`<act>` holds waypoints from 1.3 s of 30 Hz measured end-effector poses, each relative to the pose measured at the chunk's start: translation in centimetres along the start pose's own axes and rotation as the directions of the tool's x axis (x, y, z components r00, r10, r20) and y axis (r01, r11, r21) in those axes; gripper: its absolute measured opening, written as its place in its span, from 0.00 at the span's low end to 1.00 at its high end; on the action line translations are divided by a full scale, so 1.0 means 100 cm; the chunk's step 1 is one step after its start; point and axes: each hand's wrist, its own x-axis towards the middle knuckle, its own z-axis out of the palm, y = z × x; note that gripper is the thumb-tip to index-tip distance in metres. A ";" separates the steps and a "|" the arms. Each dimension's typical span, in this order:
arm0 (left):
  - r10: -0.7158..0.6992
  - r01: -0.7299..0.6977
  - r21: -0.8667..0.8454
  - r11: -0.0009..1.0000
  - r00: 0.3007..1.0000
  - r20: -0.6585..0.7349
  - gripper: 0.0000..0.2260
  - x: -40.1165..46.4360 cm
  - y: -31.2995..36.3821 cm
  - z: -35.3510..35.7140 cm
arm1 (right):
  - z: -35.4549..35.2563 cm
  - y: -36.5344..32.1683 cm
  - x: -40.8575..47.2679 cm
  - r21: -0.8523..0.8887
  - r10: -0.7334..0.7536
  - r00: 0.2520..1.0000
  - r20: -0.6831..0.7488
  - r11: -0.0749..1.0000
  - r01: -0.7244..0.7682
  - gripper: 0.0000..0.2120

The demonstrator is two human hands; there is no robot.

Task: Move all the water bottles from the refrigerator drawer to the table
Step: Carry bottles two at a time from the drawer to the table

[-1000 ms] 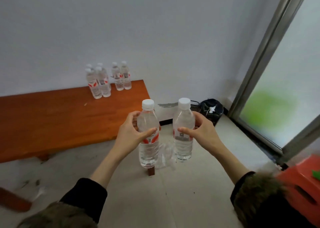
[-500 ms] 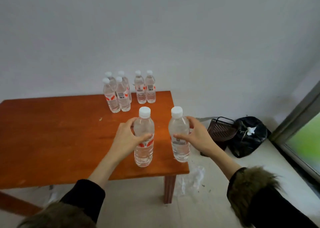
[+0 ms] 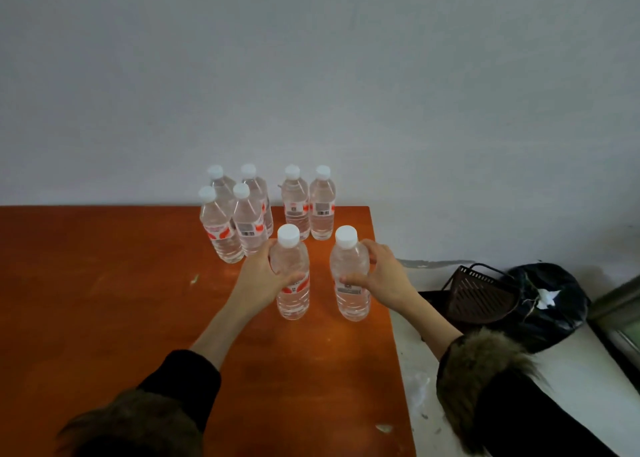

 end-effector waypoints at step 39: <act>-0.031 0.031 0.022 0.999 0.999 -0.010 0.34 0.167 -0.054 0.020 | 0.065 0.002 0.151 0.210 0.113 0.993 0.032 0.971 -0.117 0.35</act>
